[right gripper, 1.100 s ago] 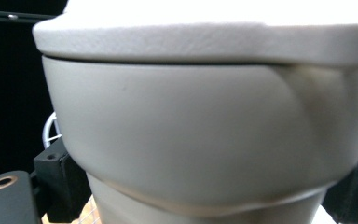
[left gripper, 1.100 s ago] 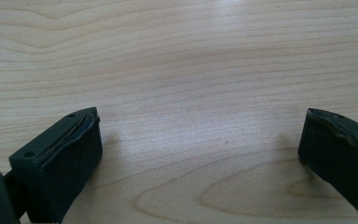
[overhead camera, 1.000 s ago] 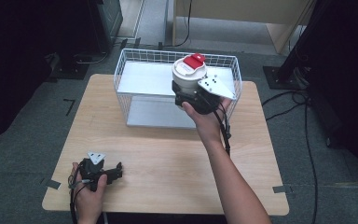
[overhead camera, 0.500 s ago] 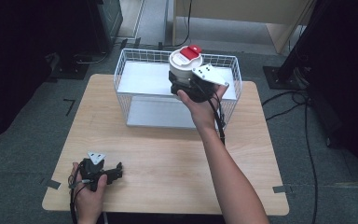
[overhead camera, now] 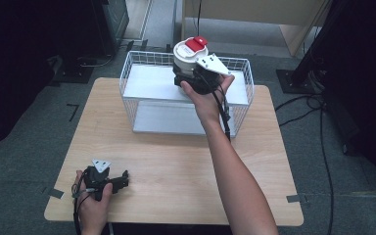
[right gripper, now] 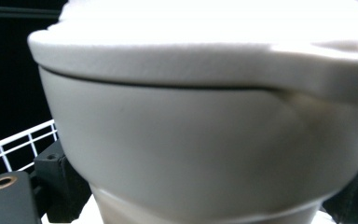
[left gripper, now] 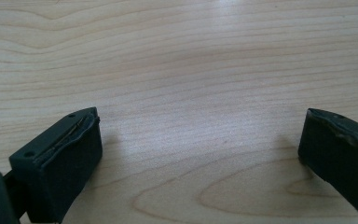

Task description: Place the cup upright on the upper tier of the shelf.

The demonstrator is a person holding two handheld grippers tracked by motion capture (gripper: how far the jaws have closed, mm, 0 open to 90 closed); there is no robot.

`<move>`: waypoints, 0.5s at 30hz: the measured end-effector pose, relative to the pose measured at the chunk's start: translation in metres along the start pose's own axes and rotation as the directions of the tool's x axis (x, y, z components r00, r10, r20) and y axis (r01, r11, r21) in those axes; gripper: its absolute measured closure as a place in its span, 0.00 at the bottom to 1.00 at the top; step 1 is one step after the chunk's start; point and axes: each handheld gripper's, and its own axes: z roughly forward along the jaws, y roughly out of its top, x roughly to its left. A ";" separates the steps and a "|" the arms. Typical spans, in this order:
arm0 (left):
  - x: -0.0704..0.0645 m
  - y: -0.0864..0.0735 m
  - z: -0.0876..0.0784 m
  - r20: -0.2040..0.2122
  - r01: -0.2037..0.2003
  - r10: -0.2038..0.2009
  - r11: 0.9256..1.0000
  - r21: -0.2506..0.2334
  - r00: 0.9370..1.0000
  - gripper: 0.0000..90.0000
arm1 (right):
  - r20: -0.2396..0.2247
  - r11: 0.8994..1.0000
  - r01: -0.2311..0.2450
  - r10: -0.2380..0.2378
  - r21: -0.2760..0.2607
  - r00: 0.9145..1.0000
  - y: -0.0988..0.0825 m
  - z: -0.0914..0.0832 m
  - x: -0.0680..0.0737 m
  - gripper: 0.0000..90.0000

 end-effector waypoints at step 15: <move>0.000 0.000 0.000 0.000 0.000 0.000 1.000 0.000 1.000 0.00 | 0.005 1.000 -0.020 0.020 0.010 1.000 -0.007 0.006 -0.001 0.09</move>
